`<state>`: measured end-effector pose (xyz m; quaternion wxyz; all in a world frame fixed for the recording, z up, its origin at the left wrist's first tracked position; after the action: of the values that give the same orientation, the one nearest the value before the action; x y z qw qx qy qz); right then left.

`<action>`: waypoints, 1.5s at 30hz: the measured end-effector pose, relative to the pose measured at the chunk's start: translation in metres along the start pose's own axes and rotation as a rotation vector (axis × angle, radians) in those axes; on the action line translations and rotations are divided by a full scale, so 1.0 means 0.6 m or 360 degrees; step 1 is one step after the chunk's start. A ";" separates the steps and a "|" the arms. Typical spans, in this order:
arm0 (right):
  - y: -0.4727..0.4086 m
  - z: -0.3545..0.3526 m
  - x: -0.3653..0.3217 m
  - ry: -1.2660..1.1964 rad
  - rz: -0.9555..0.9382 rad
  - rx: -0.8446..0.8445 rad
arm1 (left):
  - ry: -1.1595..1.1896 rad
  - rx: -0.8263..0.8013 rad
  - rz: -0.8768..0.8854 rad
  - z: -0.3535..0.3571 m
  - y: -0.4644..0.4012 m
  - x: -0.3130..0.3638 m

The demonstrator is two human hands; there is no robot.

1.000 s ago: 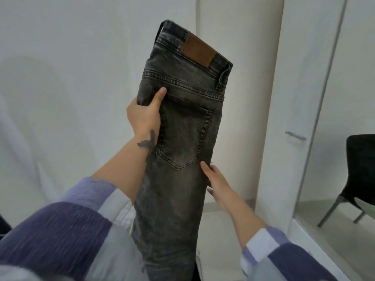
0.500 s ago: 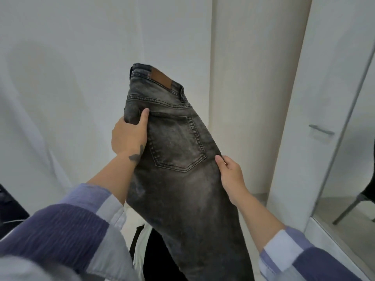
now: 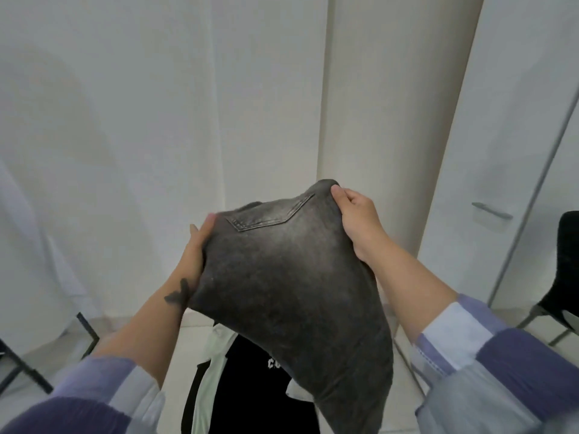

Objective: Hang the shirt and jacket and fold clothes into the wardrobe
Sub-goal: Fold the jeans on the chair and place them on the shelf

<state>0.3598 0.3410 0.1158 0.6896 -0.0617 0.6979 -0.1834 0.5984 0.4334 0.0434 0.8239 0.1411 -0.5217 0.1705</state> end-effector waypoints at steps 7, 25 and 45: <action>-0.004 0.075 0.051 -0.0067 0.0307 -0.0011 | 0.0416 0.0376 -0.0301 -0.068 0.053 -0.090; 0.048 0.121 0.096 -0.0440 0.0809 -0.0342 | -0.0292 0.0276 -0.0048 -0.066 0.093 -0.009; 0.171 0.085 0.124 -0.0286 0.0982 -0.0814 | -0.0489 0.0453 -0.0150 -0.092 0.077 0.050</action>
<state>0.4242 0.4021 0.0116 0.7329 -0.0348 0.6436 0.2177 0.6353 0.5017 0.0501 0.7135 0.3047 -0.6047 0.1802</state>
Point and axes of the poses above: each hand's wrist, its own y-axis away from the middle knuckle, its own z-axis out of the palm, x = y × z, the point moved 7 cm from there along -y, towards the middle knuckle, and after that the axes turned 12 degrees about x, right-handed, at the moved point
